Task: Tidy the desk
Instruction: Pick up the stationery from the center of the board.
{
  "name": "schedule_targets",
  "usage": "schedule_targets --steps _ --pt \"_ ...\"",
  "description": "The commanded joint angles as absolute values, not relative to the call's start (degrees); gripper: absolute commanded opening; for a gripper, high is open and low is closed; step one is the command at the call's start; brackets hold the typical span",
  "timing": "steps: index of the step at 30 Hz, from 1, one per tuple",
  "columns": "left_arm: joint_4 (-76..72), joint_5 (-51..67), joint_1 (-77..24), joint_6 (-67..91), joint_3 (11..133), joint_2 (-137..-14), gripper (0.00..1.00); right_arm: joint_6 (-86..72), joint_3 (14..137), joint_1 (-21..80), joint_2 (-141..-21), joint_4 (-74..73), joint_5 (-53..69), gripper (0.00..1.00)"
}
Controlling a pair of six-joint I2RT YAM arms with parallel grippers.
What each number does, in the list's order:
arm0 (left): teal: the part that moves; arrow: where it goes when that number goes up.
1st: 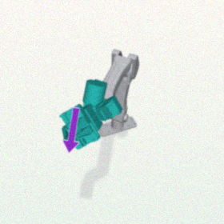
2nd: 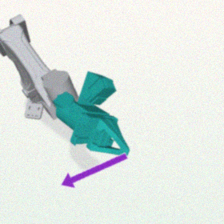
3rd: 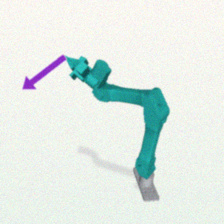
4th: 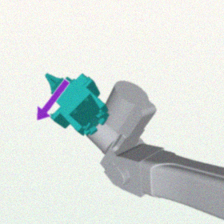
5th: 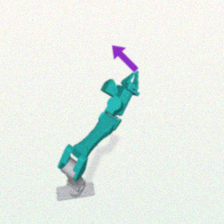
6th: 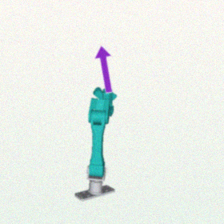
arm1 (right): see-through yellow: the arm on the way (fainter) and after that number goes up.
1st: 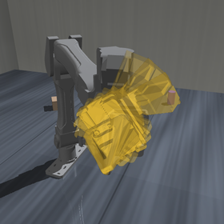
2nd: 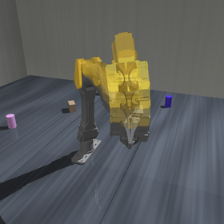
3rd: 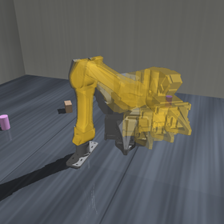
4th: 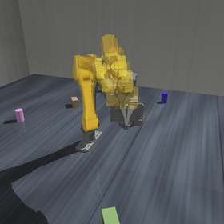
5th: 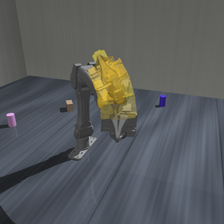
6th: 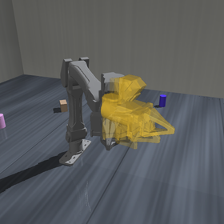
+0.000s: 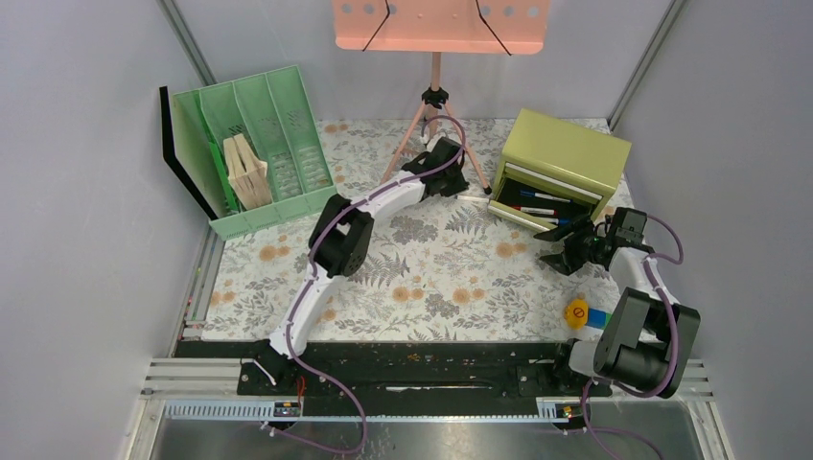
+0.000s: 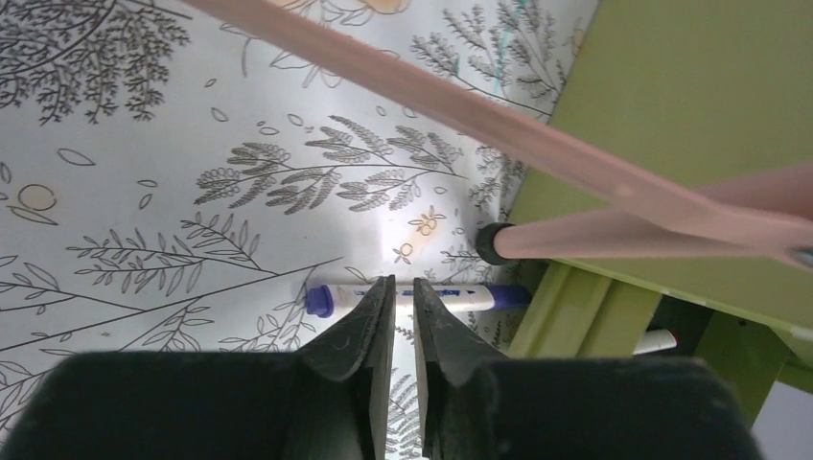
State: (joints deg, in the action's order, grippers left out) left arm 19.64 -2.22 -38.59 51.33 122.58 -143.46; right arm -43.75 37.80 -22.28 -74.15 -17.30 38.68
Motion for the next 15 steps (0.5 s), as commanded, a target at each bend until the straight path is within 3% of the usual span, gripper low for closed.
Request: schedule_targets --steps 1,15 --pt "19.5 -5.3 -38.2 56.3 126.0 -144.8 0.13 -42.9 40.6 -22.5 -75.6 -17.4 40.3 0.66" --pt "26.8 4.6 -36.7 59.8 124.3 -145.1 0.12 -43.9 41.1 -22.5 -76.1 -16.8 41.5 0.67"
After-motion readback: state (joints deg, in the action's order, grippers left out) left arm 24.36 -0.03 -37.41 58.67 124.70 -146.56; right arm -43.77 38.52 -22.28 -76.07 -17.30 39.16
